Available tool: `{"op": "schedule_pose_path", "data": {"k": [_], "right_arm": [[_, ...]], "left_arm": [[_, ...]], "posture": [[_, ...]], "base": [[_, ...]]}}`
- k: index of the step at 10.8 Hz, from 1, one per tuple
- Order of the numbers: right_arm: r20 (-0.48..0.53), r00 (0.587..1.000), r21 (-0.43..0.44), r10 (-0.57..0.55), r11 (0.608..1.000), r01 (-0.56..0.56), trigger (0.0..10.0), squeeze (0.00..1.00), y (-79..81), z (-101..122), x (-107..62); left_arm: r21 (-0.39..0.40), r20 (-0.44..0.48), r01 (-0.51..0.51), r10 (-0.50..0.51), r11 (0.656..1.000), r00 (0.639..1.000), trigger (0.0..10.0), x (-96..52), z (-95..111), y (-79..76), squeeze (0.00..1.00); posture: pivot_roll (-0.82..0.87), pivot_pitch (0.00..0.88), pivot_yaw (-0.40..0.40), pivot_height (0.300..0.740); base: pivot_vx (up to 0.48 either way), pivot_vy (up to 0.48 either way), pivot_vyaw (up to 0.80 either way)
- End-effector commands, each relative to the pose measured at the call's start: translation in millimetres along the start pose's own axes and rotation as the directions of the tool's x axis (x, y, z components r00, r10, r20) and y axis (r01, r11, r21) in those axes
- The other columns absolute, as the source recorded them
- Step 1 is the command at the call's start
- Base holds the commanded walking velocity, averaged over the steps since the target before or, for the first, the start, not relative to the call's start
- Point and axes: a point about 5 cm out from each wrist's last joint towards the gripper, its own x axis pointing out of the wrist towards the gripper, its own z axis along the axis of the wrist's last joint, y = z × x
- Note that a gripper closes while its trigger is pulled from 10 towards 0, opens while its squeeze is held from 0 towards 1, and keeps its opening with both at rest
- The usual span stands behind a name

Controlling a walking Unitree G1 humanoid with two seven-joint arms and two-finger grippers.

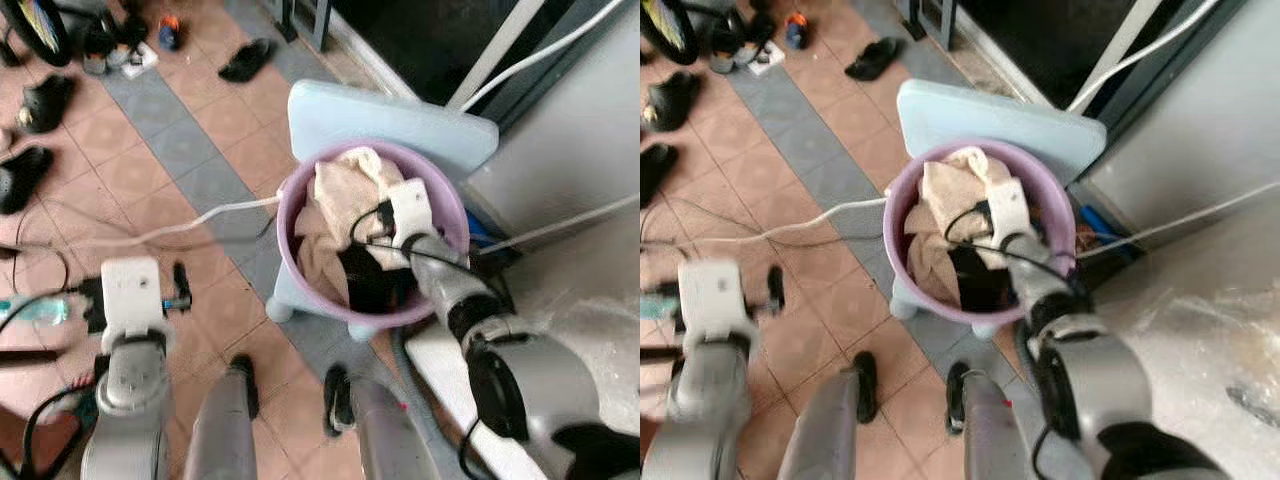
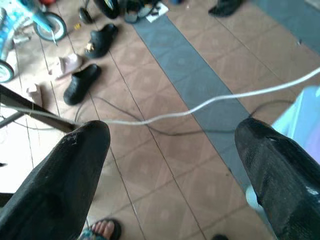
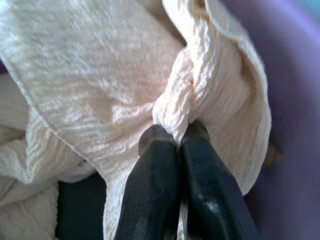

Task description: Clothes washing

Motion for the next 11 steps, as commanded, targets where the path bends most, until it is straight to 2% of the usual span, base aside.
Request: {"op": "schedule_pose_path", "data": {"k": [1, 2, 3, 4, 6, 7, 8, 9, 10, 11], "right_arm": [[0.036, 0.999, -0.015, 0.017, 1.0, -0.017, 0.0, 0.0, -4.9, 3.3, -1.6], [0.132, 0.991, -0.018, 0.026, 1.0, -0.024, 0.0, 0.0, -9.3, 19.0, -2.6], [0.255, 0.967, -0.006, 0.028, 1.0, -0.028, 0.0, 0.0, -10.2, 35.9, -7.1], [0.395, 0.919, -0.029, 0.005, 1.0, 0.007, 0.0, 0.0, -10.5, 51.5, -21.2], [0.5, 0.857, 0.079, -0.128, 0.992, 0.103, 0.0, 0.0, -13.6, 52.1, -60.6], [0.55, 0.823, 0.071, -0.146, 0.989, 0.128, 0.0, 0.0, -5.3, 50.8, -85.4], [0.563, 0.818, 0.049, -0.121, 0.992, 0.114, 0.0, 0.0, 7.4, 49.4, -105.4], [0.549, 0.83, 0.031, -0.101, 0.994, 0.1, 0.0, 0.0, 13.3, 46.1, -111.7], [0.526, 0.845, 0.036, -0.093, 0.996, 0.087, 10.0, 0.0, 15.0, 41.2, -115.1], [0.515, 0.852, 0.034, -0.093, 0.996, 0.088, 10.0, 0.0, 16.1, 38.2, -114.5]], "left_arm": [[-0.006, -0.029, -0.011, 0.011, 1.0, 1.0, 10.0, 0.7, -9.2, 0.0, 0.0], [-0.012, -0.016, -0.004, 0.004, 1.0, 1.0, 10.0, 9.0, -10.4, -5.6, 0.0], [-0.015, -0.016, -0.022, 0.022, 1.0, 1.0, 10.0, 12.7, -11.5, -8.8, 0.0], [0.003, -0.002, 0.012, -0.012, 1.0, 1.0, 10.0, 16.3, -11.1, -15.7, 0.0], [0.017, 0.052, 0.042, -0.043, 0.999, 0.998, 10.0, 23.5, -2.2, -27.7, 0.0], [0.0, 0.086, 0.078, -0.077, 0.997, 0.993, 10.0, 30.9, 3.0, -33.5, 0.0], [0.005, 0.119, 0.093, -0.093, 0.996, 0.988, 10.0, 37.4, 8.7, -37.6, 0.0], [0.005, 0.125, 0.097, -0.097, 0.995, 0.987, 10.0, 40.2, 9.7, -39.0, 0.0], [0.006, 0.123, 0.106, -0.106, 0.994, 0.987, 10.0, 39.7, 8.5, -44.1, 0.0], [0.002, 0.114, 0.111, -0.111, 0.994, 0.987, 10.0, 37.9, 6.2, -45.9, 0.0]], "posture": [[0.14, 0.186, -0.073, 0.74], [0.1, 0.117, -0.068, 0.74], [0.08, 0.09, -0.046, 0.74], [0.06, 0.08, -0.014, 0.74], [0.04, 0.037, 0.033, 0.74], [0.01, 0.018, 0.064, 0.74], [-0.01, 0.025, 0.076, 0.74], [-0.01, 0.028, 0.079, 0.74], [-0.01, 0.021, 0.076, 0.74], [-0.01, 0.021, 0.078, 0.74]], "base": [[0.0, 0.0, 0.0], [0.0, 0.0, 0.0], [0.0, 0.0, 0.0], [0.0, 0.0, 0.0], [0.0, 0.0, 0.0], [0.0, 0.0, 0.0], [0.0, 0.0, 0.0], [0.0, 0.0, 0.0], [0.0, 0.0, 0.0], [0.0, 0.0, 0.0]]}}
